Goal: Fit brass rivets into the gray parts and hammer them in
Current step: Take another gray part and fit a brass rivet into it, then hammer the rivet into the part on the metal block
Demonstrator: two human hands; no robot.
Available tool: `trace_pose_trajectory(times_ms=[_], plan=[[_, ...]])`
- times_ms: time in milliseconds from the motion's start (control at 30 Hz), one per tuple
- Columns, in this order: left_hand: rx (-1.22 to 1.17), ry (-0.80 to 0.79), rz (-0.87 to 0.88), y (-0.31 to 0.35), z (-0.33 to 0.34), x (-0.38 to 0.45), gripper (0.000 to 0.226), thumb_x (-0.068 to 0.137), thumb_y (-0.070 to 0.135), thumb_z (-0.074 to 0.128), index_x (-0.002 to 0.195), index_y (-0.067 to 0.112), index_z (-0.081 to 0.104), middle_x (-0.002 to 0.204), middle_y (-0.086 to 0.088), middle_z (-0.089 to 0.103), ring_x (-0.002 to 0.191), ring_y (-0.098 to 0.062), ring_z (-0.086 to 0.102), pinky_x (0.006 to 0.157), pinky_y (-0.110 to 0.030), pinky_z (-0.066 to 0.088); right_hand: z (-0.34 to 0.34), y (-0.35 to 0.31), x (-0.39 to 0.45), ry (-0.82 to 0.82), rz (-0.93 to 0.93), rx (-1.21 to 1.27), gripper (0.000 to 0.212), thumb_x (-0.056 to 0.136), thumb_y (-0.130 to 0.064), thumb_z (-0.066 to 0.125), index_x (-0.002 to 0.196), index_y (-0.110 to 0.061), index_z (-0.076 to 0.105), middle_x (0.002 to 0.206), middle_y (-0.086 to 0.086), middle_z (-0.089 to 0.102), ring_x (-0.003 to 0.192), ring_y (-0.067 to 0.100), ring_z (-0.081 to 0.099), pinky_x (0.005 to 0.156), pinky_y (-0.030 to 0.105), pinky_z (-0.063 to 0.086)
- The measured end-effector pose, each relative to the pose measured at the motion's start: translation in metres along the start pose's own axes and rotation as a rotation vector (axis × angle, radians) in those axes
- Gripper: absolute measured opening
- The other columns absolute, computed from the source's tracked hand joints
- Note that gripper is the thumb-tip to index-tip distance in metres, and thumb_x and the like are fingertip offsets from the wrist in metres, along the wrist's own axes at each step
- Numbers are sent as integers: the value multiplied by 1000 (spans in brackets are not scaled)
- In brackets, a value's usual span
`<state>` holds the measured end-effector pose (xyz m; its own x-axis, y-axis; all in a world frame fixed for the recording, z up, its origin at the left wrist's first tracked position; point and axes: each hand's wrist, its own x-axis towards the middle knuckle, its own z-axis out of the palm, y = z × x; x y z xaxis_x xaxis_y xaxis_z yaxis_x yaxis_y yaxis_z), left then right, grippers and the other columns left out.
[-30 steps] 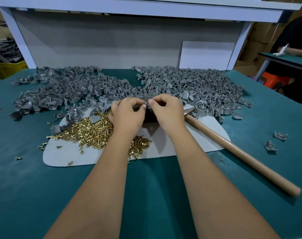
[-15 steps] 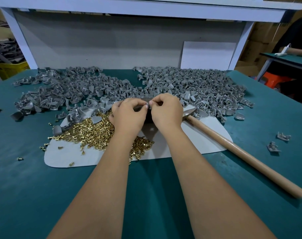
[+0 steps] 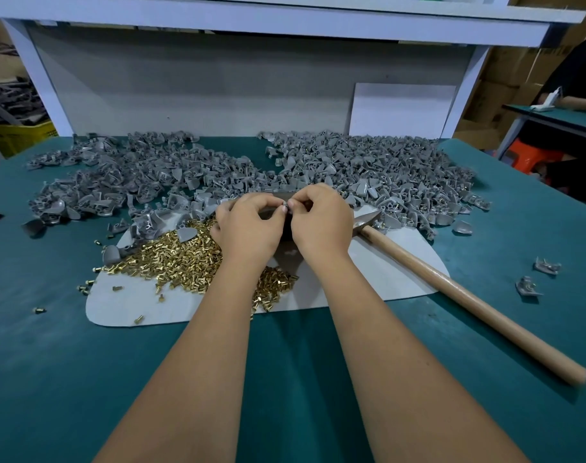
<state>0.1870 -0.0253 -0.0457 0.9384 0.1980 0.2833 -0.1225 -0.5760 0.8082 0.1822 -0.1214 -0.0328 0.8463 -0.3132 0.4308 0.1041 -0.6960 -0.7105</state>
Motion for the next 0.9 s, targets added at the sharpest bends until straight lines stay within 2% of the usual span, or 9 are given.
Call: trace_pose_trajectory(times_ms=[67,233,367,533,600,700,767,833,900], plan=[[7,-2,-3,0,0,0,13,92,41,63,80,46,62,119,22,63,128,-19,32,98,-39,22,1,1,-1,6,-6,9,21,88,-19,63,70,-27,58,88,-11,60,103,18,59,90,45,44],[12,-2,-3,0,0,0,14,92,41,62,80,47,61,121,21,62,129,-20,31,102,-41,22,3,5,-2,13,-30,29,12,89,-21,62,79,-24,67,88,-9,62,94,18,57,87,45,45],[0,-4,-16,0,1,1,12,93,40,61,81,45,63,122,22,61,131,-21,31,104,-42,23,-2,7,-6,-6,-46,56,16,93,-27,54,90,-25,70,93,-10,62,94,14,55,94,45,41],[-39,-11,-27,-1,2,1,13,93,40,62,80,44,64,118,24,61,130,-21,31,106,-42,22,-28,9,0,111,109,74,24,96,-26,45,106,-27,67,103,-9,64,97,16,57,93,44,45],[-32,-17,-30,-1,2,2,11,93,41,61,83,43,64,120,24,61,130,-21,31,105,-42,21,-44,15,4,78,192,-25,27,91,-20,46,106,-27,67,105,-4,65,97,21,58,92,41,47],[-23,-22,-26,-1,2,2,9,94,41,60,86,42,65,123,23,60,130,-21,30,103,-41,20,-67,25,4,-61,289,-388,20,83,-18,49,97,-17,63,117,11,58,109,33,50,92,40,41],[-20,-21,-24,0,2,1,8,94,41,61,87,41,64,124,22,60,130,-21,30,103,-40,19,-78,31,0,-182,363,-559,18,83,-20,50,98,-16,58,124,15,51,115,35,44,92,42,38],[-15,-17,-24,0,2,1,6,94,41,61,88,41,64,124,21,61,130,-20,30,102,-39,20,-82,37,-5,-256,396,-641,20,85,-19,50,103,-16,57,124,15,52,115,34,45,89,41,38],[-16,-6,-20,-1,2,0,6,94,40,61,88,41,63,122,18,62,131,-20,30,104,-39,22,-83,40,-8,-258,381,-672,19,87,-17,51,104,-16,57,119,13,56,112,33,48,82,38,38]])
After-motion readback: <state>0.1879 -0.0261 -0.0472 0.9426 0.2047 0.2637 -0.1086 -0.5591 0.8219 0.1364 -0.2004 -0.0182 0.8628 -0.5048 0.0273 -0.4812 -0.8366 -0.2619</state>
